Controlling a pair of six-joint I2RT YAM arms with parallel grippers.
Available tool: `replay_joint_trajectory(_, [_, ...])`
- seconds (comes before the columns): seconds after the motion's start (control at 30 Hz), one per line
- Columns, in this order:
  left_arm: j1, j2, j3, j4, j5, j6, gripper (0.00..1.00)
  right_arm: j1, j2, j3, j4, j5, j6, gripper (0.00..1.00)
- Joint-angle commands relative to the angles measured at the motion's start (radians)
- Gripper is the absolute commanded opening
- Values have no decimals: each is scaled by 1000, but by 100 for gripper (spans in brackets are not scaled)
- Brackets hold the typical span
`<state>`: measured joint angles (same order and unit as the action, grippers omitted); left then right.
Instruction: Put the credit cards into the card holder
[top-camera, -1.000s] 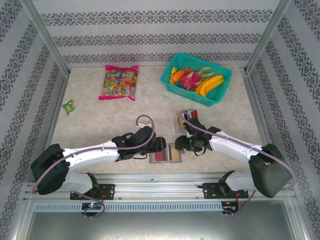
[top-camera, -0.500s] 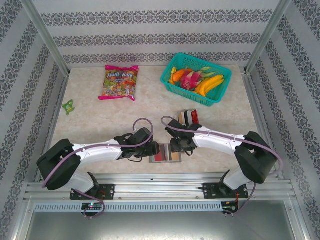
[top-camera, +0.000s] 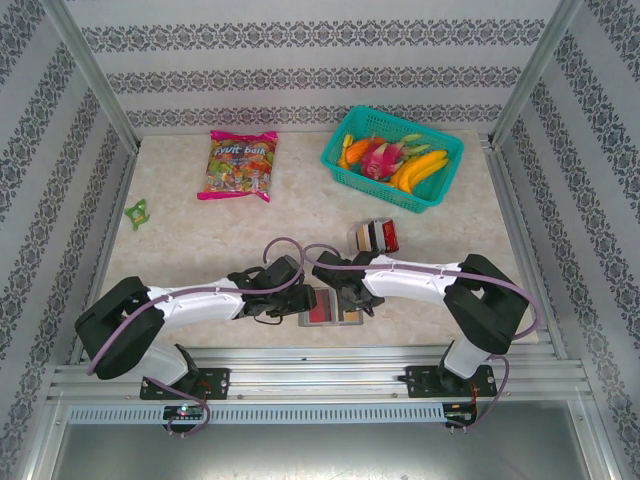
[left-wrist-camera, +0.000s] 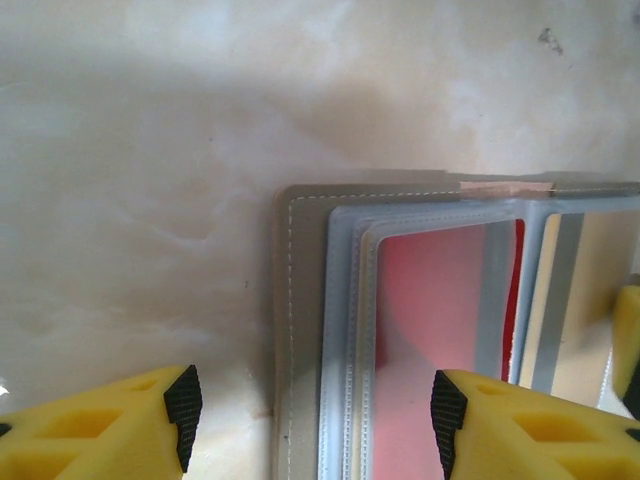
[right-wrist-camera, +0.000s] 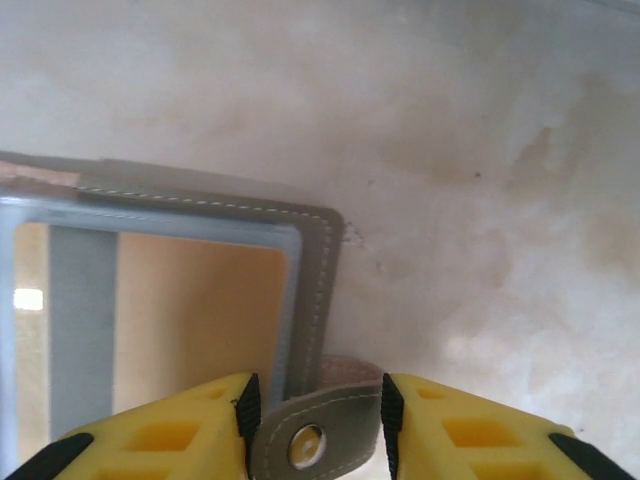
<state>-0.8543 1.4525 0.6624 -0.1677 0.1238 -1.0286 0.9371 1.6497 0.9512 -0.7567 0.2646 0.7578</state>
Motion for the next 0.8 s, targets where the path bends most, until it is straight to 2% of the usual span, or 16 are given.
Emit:
replay_joint_trajectory(0.0, [16,-6,-11,14,-1,-12,65,24,1,29,-55,65,24,38])
replay_joint_trajectory(0.1, [17,-8,-13,15,2,-12,64,30,-10,32,-59,74,28,32])
replay_joint_trajectory(0.37, [17,-16,-19,14,3,-11,64,41,-28,41,-68,75,24,32])
replay_joint_trajectory(0.63, [17,-14,-17,13,9,-7,64,54,-13,50,-62,67,23,21])
replay_joint_trajectory(0.77, [17,-14,-20,13,11,-6,63,59,-8,65,-76,71,24,24])
